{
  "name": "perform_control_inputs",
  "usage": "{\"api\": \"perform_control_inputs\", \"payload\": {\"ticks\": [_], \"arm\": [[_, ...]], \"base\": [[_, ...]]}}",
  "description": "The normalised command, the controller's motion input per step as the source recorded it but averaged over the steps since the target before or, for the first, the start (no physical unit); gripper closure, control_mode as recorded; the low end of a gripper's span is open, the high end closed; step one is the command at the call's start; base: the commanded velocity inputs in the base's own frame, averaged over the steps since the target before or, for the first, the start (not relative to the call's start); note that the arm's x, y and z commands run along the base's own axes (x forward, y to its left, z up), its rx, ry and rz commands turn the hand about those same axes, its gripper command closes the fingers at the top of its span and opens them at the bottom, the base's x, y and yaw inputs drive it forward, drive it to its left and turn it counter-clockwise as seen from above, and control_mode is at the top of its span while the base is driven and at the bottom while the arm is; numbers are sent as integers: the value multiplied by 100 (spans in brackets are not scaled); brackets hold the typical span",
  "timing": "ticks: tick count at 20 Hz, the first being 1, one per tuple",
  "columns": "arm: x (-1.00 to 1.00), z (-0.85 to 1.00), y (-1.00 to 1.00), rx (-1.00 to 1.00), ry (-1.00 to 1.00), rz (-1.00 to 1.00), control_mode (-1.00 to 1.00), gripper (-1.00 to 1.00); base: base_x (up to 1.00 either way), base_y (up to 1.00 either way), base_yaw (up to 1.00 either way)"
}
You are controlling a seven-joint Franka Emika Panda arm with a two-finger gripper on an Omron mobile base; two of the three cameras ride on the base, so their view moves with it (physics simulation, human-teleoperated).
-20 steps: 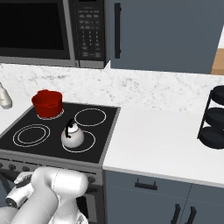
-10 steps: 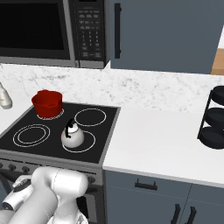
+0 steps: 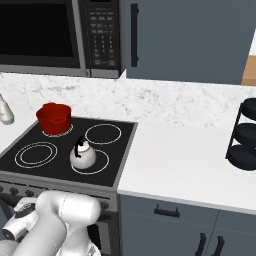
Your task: Pick the kettle from the counter and place it on a stove burner. Then turn the burner on.
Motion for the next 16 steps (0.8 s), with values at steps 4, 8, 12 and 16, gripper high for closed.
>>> {"api": "perform_control_inputs", "payload": {"ticks": [4, 8, 12, 16], "arm": [[0, 0, 0, 0, 0, 0, -100, -100], [0, 0, 0, 0, 0, 0, -100, 100], [0, 0, 0, 0, 0, 0, -100, 100], [0, 0, 3, -1, 0, 0, -100, 100]], "base": [[0, 0, 0], [0, 0, 0], [0, 0, 0], [0, 0, 0]]}}
